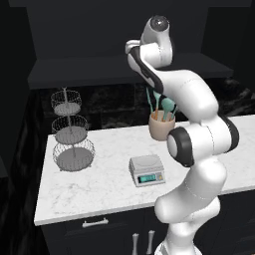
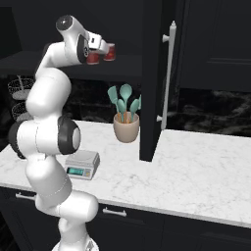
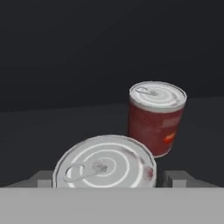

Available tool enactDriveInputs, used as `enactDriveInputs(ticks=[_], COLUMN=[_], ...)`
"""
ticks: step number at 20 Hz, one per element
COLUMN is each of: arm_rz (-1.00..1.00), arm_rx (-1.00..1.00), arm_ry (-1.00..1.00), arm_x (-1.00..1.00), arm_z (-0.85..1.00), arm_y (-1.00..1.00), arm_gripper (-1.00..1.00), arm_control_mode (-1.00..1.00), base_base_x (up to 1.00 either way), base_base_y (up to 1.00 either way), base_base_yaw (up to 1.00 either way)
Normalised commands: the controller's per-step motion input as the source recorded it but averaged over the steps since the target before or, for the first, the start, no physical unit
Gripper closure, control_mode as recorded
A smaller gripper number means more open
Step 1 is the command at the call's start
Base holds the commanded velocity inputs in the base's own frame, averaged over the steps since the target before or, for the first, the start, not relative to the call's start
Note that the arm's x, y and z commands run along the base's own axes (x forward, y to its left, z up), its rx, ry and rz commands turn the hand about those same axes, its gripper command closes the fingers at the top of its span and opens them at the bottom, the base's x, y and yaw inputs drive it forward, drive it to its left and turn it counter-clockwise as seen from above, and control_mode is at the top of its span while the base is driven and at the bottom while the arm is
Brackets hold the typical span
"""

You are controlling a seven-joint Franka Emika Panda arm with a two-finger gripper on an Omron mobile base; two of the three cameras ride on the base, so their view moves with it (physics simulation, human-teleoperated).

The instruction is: Pick the canned food and place it on the digital scale for weighing, and close the cabinet.

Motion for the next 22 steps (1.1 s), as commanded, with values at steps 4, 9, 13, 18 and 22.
enactDriveInputs(ticks=[4,9,13,18,22], arm_rz=[0.00,0.00,0.01,0.08,0.10], arm_rx=[0.00,0.01,0.05,0.12,0.25], arm_ry=[0.00,0.00,-0.10,-0.27,-0.25], arm_x=[0.10,-0.33,-1.00,-1.00,-1.00], arm_z=[-0.27,-0.32,-0.51,-0.37,-0.08], arm_y=[0.00,0.00,0.00,-0.21,-0.46], arm_gripper=[1.00,1.00,1.00,1.00,1.00], arm_control_mode=[-1.00,-1.00,-1.00,-1.00,-1.00], base_base_x=[0.00,0.00,0.00,0.00,0.00], base_base_y=[0.00,0.00,0.00,0.00,0.00], base_base_yaw=[0.00,0.00,0.00,0.00,0.00])
